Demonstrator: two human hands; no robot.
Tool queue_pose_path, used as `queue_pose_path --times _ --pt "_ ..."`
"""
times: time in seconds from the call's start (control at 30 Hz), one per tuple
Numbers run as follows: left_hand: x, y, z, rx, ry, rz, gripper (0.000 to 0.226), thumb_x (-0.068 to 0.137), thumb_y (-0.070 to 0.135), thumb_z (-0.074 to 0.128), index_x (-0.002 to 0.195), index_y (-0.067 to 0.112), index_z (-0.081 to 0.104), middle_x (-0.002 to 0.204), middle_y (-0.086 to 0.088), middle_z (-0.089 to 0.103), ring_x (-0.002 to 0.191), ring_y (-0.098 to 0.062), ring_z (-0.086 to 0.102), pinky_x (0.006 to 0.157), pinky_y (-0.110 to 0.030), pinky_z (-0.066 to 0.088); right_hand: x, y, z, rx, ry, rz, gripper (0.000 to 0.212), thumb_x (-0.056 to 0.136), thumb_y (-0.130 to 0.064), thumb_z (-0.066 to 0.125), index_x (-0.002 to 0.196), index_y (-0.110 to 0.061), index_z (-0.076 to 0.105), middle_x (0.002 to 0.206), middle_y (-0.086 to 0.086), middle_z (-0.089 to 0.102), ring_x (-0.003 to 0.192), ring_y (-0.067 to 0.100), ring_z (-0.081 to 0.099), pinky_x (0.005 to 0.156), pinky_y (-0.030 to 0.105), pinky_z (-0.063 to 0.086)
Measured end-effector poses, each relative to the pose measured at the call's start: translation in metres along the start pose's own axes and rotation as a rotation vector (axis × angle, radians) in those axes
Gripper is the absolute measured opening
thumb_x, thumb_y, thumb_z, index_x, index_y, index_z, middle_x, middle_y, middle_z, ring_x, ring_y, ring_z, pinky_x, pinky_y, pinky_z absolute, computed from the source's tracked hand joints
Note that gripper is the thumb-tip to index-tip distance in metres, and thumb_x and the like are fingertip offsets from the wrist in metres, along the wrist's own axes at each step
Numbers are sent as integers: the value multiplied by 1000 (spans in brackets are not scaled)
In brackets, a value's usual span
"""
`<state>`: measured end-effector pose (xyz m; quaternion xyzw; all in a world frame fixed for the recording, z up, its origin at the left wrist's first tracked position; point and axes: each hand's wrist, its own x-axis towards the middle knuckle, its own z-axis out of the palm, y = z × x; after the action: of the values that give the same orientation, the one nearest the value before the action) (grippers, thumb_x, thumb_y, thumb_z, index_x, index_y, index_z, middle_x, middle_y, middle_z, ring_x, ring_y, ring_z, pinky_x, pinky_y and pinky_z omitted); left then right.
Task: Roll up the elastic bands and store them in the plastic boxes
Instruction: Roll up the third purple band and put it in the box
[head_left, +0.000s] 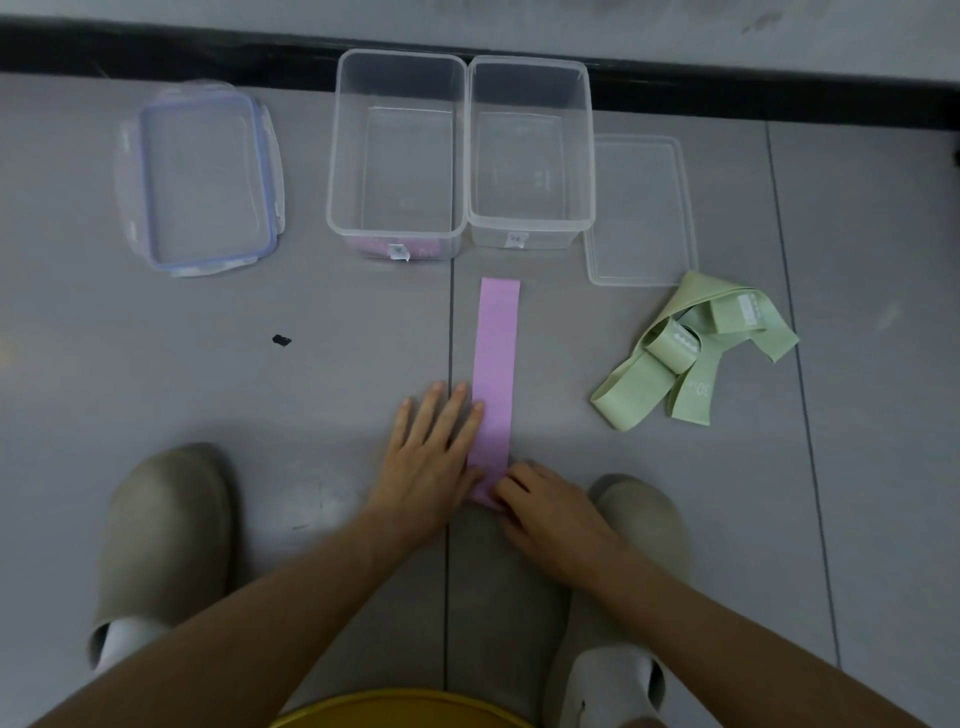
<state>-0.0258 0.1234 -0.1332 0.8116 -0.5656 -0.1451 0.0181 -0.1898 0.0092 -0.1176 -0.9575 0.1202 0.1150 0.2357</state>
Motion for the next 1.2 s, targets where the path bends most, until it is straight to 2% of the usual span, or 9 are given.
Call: queue_pose_path --times 0.07,0.1,0.17,0.2,0.33,0.43,0.57,0.83,1.2 --pt "-17 0 3 -128 76 102 50 89 33 59 135 17 52 142 -10 48 131 -32 43 106 -48 38 -1 0 1 39 -4 39 19 92 -34 57 106 -21 61 107 0 59 93 17 56 74 28 46" --pt "-25 0 4 -195 96 136 37 90 30 58 125 20 59 129 -5 57 118 -27 51 97 -43 45 0 -1 1 58 -7 52 21 94 -37 54 107 -22 61 106 -1 58 93 16 55 75 28 46" --pt "-38 2 7 -263 100 164 19 92 29 55 107 24 66 105 2 65 94 -22 57 82 -38 49 1 -1 1 93 -7 71 23 97 -40 49 104 -22 62 102 -3 55 89 13 52 71 26 45" --pt "-41 3 7 -279 97 161 17 94 30 54 102 25 67 100 3 65 89 -20 56 79 -37 49 1 -1 1 103 2 76 23 97 -39 49 101 -22 63 100 -3 54 86 13 51 69 25 42" --pt "-44 9 2 -309 88 134 22 98 38 48 97 27 66 99 7 63 90 -14 54 84 -30 45 1 -4 5 129 31 144 17 96 -37 53 98 -24 63 98 -4 55 86 12 51 68 25 44" --pt "-44 9 2 -291 69 143 19 93 45 56 94 28 65 101 8 61 92 -13 53 83 -29 45 1 -8 7 147 42 176 18 96 -38 51 99 -24 62 99 -5 54 86 10 50 70 28 49" --pt "-45 9 4 -265 73 134 15 91 40 61 96 28 68 101 6 62 91 -15 54 81 -29 47 0 -6 4 155 10 159 21 94 -46 51 100 -27 59 100 -7 51 87 7 45 71 26 47" --pt "-43 13 5 -299 72 53 11 90 36 61 91 25 64 94 4 58 87 -17 53 76 -32 48 0 -7 7 113 17 145 16 96 -38 53 101 -24 59 102 -3 57 94 15 50 78 29 47" --pt "-42 18 9 -300 92 26 11 83 28 70 86 24 60 86 3 56 80 -18 51 70 -30 44 -4 -12 13 -10 73 102 10 90 -33 63 92 -23 62 86 -1 63 77 18 58 67 32 51"
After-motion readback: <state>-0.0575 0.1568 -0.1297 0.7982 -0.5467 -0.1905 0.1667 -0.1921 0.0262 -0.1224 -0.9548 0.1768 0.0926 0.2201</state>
